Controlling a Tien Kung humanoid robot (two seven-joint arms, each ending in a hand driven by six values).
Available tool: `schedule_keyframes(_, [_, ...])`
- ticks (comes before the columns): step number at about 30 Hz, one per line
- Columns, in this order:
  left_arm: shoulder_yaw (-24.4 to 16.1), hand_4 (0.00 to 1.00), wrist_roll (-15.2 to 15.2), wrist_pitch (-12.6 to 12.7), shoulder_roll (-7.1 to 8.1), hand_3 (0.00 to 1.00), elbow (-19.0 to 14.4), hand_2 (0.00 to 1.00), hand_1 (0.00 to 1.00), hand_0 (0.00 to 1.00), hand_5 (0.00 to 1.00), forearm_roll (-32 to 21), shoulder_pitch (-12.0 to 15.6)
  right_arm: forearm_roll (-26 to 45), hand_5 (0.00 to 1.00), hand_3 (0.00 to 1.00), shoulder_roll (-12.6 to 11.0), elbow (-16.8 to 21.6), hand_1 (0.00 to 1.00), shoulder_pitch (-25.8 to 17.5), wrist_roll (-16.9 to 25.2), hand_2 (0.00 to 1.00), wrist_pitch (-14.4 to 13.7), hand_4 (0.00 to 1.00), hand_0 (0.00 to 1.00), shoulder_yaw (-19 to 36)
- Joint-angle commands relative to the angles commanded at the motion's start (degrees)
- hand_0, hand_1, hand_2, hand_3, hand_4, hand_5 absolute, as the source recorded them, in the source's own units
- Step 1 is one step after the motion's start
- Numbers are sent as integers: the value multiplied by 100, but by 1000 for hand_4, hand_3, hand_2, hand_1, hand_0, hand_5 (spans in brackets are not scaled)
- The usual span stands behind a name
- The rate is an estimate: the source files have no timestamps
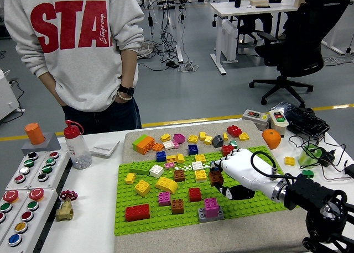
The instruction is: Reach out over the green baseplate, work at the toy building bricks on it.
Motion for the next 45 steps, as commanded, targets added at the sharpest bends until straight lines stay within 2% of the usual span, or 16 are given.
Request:
schedule_keyframes(4, [-12, 355, 16, -10, -1, 438, -3, 628, 623, 658, 998, 32, 12, -218, 299, 554, -48, 376, 577, -159, -148, 576, -151, 377, 666, -35])
schedule_keyframes(9, [-16, 354, 22, -13, -3, 439, -6, 629, 623, 657, 998, 40, 25, -400, 298, 558, -80, 599, 579, -337, -306, 575, -286, 377, 675, -74])
schedule_keyframes(24, [-7, 355, 5, -27, 18, 438, 2, 627, 623, 657, 998, 29, 43, -634, 300, 557, 67, 636, 593, -592, -782, 584, -395, 378, 691, -133])
schedule_keyframes(25, [-8, 356, 5, -27, 19, 436, 2, 626, 622, 658, 998, 30, 42, -640, 301, 558, 73, 635, 610, -597, -800, 598, -396, 379, 726, -129])
schedule_keyframes(30, [-4, 356, -1, -22, 21, 436, 4, 626, 622, 658, 998, 16, 28, -673, 301, 558, 157, 649, 610, -625, -1044, 598, -292, 379, 726, -116])
schedule_keyframes(45, [-1, 355, -11, -4, 42, 430, 7, 625, 622, 657, 998, -4, -3, -639, 307, 559, 301, 665, 636, -591, -1382, 634, 39, 379, 755, -249])
